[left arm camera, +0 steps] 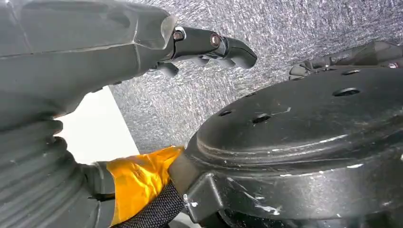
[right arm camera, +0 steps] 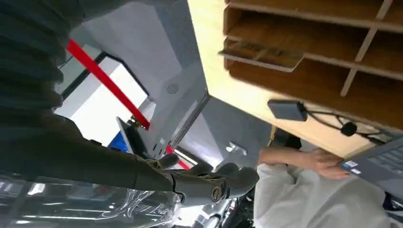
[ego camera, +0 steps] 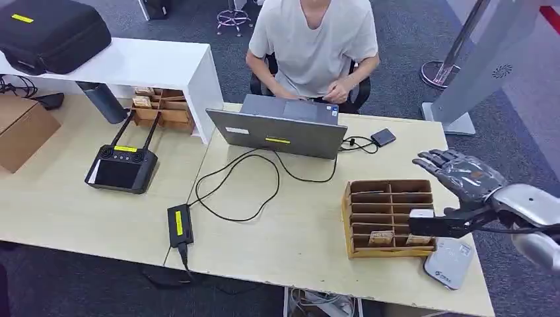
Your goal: Pass the card to the sensor for recognition and then transmit it.
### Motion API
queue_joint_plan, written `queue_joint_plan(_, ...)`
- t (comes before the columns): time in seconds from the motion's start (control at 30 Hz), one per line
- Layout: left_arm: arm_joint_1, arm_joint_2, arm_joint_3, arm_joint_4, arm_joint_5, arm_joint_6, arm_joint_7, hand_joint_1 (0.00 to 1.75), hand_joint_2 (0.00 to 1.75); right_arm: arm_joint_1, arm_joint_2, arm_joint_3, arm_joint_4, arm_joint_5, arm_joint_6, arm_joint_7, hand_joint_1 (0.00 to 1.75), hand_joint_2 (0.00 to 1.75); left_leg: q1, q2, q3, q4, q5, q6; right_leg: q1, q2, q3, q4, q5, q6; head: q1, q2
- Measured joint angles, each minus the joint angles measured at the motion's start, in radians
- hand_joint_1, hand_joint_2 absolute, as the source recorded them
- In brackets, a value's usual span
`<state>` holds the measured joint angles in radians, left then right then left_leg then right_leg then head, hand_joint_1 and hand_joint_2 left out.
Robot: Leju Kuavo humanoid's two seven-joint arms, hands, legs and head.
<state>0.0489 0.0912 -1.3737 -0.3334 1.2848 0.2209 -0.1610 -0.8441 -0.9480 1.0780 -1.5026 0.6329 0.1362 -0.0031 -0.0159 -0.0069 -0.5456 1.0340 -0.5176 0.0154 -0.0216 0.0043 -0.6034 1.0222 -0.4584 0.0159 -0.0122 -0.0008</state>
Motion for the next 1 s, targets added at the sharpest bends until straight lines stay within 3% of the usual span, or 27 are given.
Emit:
queue_joint_plan(0.23,0.001,0.000,0.000,-0.001,0.018,0.007,0.000,0.00,1.75,0.082,0.012,-0.049,0.000,0.007,-0.015,0.004,0.00,1.75,0.000,0.000,0.000,0.000,0.000,0.000,0.000,0.000,0.000,0.000,0.000,0.000,0.000,0.000)
queue_joint_plan(0.33,0.003,0.000,0.000,-0.005,0.026,0.011,-0.001,0.00,1.75,0.132,0.012,-0.084,-0.018,0.022,-0.057,0.021,0.00,1.75,0.000,0.000,0.000,0.000,0.000,0.000,0.000,0.000,0.000,0.000,0.000,0.000,0.000,0.000)
queue_joint_plan(0.6,0.009,0.010,0.000,-0.038,0.046,0.048,-0.001,0.00,1.75,0.357,0.050,-0.271,-0.072,0.184,-0.189,0.011,0.00,1.75,0.000,-0.002,-0.001,0.000,0.000,0.000,0.000,-0.001,0.000,0.000,-0.001,0.001,0.000,0.000)
queue_joint_plan(1.0,0.013,0.026,-0.003,-0.079,0.065,0.070,-0.001,0.00,1.75,0.538,0.131,-0.429,-0.098,0.262,-0.263,-0.018,0.00,1.75,0.000,-0.002,0.000,0.000,0.000,0.000,0.000,-0.001,0.000,0.000,-0.001,0.001,0.000,0.000)
